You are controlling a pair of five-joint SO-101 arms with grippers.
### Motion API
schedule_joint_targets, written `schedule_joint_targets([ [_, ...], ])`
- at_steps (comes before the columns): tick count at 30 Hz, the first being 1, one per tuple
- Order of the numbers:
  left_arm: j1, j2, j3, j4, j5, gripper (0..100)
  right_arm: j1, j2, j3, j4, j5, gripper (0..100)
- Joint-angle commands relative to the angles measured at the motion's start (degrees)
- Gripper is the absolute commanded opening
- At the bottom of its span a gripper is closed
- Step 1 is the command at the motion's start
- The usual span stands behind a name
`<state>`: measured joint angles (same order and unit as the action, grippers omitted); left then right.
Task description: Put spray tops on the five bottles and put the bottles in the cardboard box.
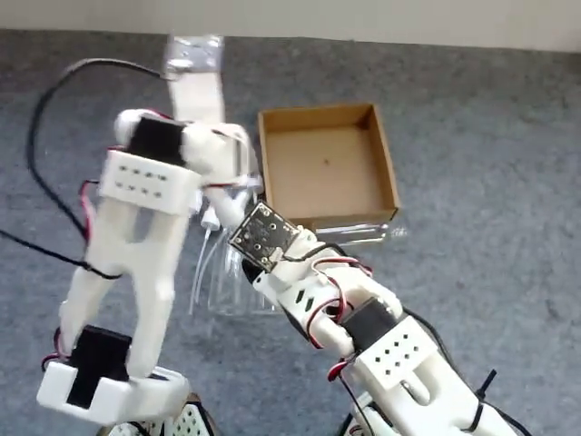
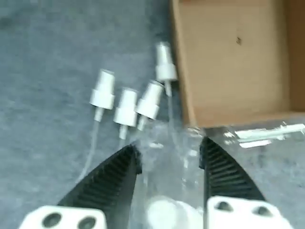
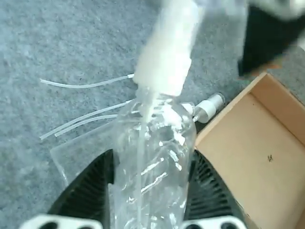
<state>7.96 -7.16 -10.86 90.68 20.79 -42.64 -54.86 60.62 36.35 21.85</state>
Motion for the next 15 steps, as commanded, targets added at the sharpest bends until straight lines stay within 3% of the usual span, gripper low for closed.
schedule_joint_targets([
  [1,-7.4,-0.5,-4.5,0.5,-7.2,17,0.7,-1.5,-0.6,-1.6,-0.5,0.4],
  [8,-13.1,-6.9,-0.9,1.2,-14.9,17,0.7,-1.5,-0.6,-1.6,-0.5,0.4],
  [15,-7.9,-21.1,14.2,-0.2,-17.6,17,0.6,-1.5,-0.6,-1.6,-0.5,0.4],
])
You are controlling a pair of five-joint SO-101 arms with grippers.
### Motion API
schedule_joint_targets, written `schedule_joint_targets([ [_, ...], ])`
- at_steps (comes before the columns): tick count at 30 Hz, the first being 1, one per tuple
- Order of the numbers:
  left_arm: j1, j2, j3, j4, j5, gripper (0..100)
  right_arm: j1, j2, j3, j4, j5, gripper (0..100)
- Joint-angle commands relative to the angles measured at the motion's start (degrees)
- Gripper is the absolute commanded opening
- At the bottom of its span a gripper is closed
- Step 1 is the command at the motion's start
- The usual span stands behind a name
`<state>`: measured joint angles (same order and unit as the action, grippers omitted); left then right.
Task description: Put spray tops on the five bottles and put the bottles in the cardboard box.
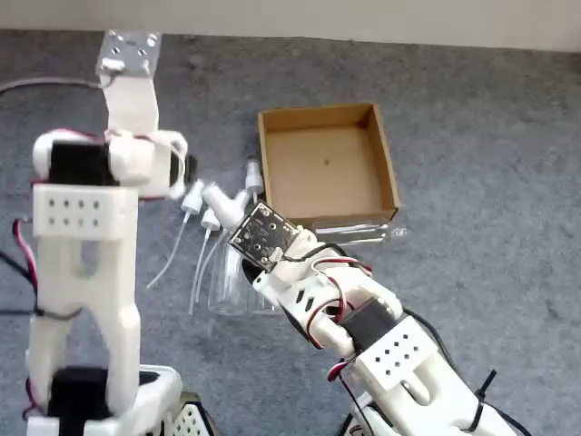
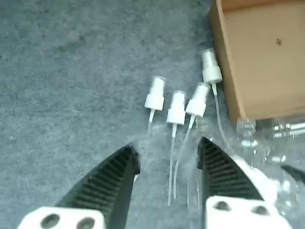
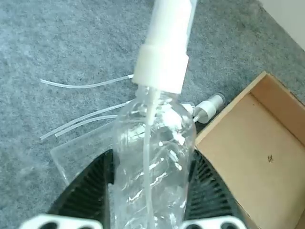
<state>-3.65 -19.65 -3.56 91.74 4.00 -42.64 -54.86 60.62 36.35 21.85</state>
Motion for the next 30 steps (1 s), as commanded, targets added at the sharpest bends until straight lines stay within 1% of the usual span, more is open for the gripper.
schedule_joint_targets([
  [1,4.7,-10.7,9.8,-2.5,-0.8,17,0.6,-1.5,-0.6,-1.6,-0.5,0.4],
  [6,8.3,-17.6,22.4,-8.6,-0.8,17,0.7,-1.5,-0.6,-1.6,-0.5,0.4],
  [11,11.7,-22.5,26.5,-9.1,-0.7,17,0.5,-1.6,-0.6,-1.6,-0.5,0.4],
  [13,10.2,-24.6,26.3,-9.2,-0.7,17,0.5,-1.6,-0.6,-1.5,-0.5,0.4],
  [18,0.8,-29.0,22.5,-10.1,-0.7,17,0.3,-1.6,-0.6,-1.5,-0.5,0.4],
  [20,-0.9,-28.9,20.1,-11.5,-0.7,17,0.3,-1.6,-0.6,-1.5,-0.5,0.4],
  [24,-1.0,-25.3,18.9,-16.4,-0.4,17,0.3,-1.6,-0.6,-1.5,-0.5,0.4],
  [30,-1.0,-16.7,19.0,-16.5,-0.4,17,0.6,-1.6,-0.6,-1.5,-0.5,0.4],
])
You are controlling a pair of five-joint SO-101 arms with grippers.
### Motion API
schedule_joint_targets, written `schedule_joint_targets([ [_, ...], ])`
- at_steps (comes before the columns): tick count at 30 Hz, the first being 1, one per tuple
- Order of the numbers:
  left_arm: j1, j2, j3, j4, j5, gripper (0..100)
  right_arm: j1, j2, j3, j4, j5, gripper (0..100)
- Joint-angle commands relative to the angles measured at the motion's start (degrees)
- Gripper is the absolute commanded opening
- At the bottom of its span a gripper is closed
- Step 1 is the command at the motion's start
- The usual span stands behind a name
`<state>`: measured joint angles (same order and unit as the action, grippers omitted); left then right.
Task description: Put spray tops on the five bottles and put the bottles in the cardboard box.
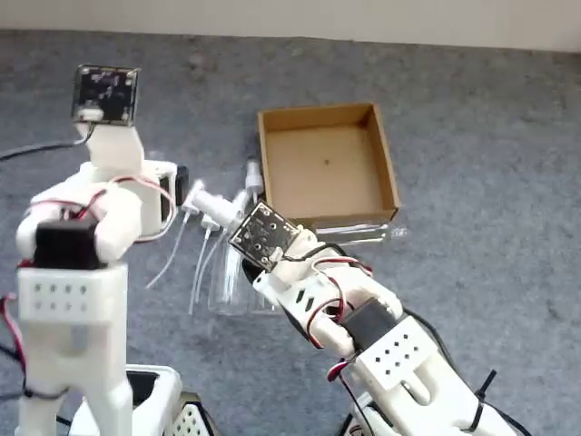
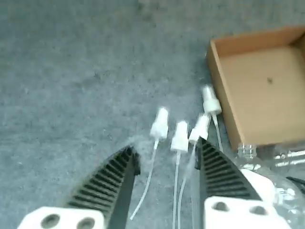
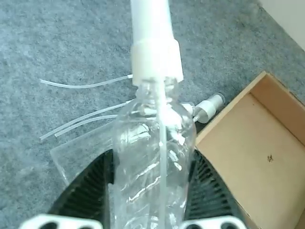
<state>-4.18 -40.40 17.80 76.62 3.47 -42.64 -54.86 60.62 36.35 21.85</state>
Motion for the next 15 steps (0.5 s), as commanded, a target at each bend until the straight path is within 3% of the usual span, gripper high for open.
schedule_joint_targets([
  [1,-0.5,4.6,-2.3,-1.4,0.2,17,0.7,-1.6,-0.6,-1.5,-0.5,0.4],
  [4,0.1,4.4,-2.1,-1.4,0.2,17,0.7,-1.6,-0.6,-1.5,-0.5,0.4],
  [15,13.3,4.4,5.8,-1.4,0.3,17,0.7,-1.6,-0.6,-1.6,-0.5,0.4],
])
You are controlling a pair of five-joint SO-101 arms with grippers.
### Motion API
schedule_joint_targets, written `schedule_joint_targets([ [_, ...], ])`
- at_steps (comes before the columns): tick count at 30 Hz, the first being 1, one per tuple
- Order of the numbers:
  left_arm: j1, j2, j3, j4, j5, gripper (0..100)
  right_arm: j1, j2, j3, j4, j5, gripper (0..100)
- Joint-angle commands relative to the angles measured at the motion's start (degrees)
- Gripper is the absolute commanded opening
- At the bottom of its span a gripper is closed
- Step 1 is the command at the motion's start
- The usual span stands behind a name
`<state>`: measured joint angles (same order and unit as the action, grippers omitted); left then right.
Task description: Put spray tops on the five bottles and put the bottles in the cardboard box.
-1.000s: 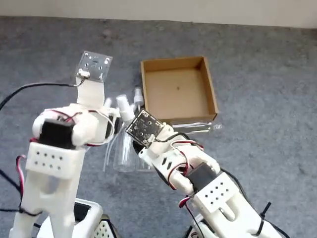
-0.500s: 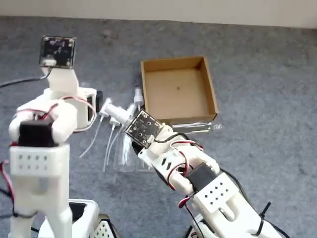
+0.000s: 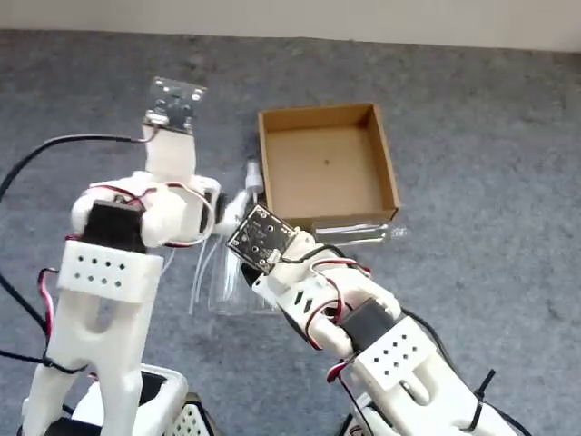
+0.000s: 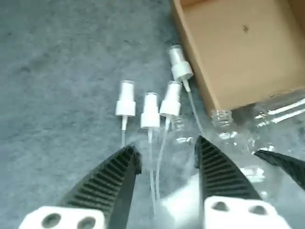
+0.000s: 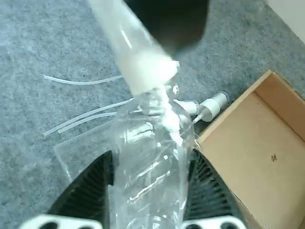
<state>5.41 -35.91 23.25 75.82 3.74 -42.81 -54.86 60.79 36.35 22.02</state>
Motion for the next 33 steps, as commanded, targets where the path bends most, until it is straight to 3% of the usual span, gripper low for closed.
schedule_joint_targets([
  [1,3.8,0.0,0.4,-0.6,0.0,17,0.8,-1.6,-0.7,-1.6,-0.7,0.4],
  [4,1.9,-0.1,-1.2,-0.7,-0.1,17,0.8,-1.6,-0.7,-1.6,-0.7,0.4],
  [9,-9.4,-2.9,-6.2,-0.5,-0.3,17,0.8,-1.6,-0.7,-1.6,-0.7,0.4],
  [14,-14.8,-8.5,-3.0,1.0,-1.9,17,0.8,-1.6,-0.7,-1.6,-0.7,0.4],
  [21,-10.6,-13.0,7.3,-0.1,-3.0,17,0.8,-1.6,-0.7,-1.6,-0.7,0.4],
  [28,-2.2,-13.4,8.0,-0.7,-2.9,17,0.7,-1.6,-0.7,-1.6,-0.7,0.4],
  [33,-1.4,-13.5,7.9,-0.7,-2.9,17,0.8,-1.6,-0.8,-1.6,-0.7,0.4],
])
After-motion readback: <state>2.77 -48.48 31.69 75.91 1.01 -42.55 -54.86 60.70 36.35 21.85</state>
